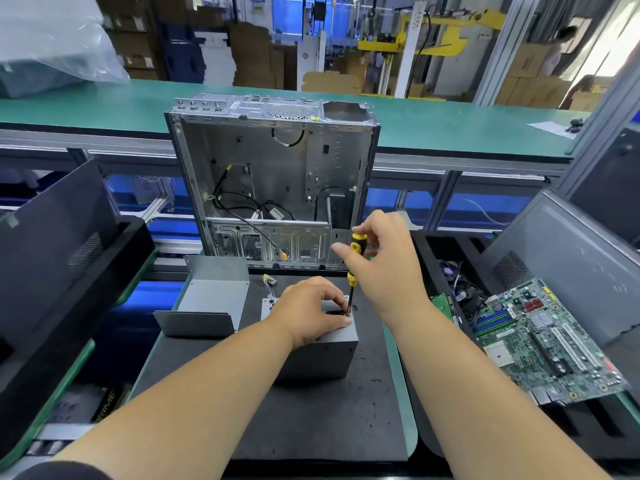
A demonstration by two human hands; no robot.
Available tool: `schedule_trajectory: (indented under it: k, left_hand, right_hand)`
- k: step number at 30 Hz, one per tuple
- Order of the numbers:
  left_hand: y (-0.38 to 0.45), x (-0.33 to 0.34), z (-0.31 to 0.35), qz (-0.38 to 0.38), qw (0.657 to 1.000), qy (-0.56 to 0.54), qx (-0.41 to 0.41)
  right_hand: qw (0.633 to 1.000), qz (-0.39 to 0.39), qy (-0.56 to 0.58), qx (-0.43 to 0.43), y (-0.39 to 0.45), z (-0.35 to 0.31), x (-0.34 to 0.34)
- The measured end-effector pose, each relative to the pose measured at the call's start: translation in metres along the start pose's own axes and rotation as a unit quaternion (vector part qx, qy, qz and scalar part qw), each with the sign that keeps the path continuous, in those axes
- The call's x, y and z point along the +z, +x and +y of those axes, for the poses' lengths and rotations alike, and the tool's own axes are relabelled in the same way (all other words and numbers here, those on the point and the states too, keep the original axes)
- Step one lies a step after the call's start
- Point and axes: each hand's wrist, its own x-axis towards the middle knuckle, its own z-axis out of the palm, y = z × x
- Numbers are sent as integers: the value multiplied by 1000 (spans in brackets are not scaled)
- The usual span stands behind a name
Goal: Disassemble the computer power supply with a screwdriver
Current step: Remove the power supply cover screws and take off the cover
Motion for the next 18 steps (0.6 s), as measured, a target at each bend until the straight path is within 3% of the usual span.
schedule_trajectory:
  k: [6,14,18]
  left_hand:
    - [0,1,1,-1,1000,-5,-10]
    - [2,1,0,-1,1000,-17,-18]
    - [2,1,0,-3,1000,-24,-16]
  right_hand:
    - [999,3,7,39,3,-1,-7]
    - [994,-86,17,65,-1,-5,-14]
    - [996,-69,23,54,-6,-5,-11]
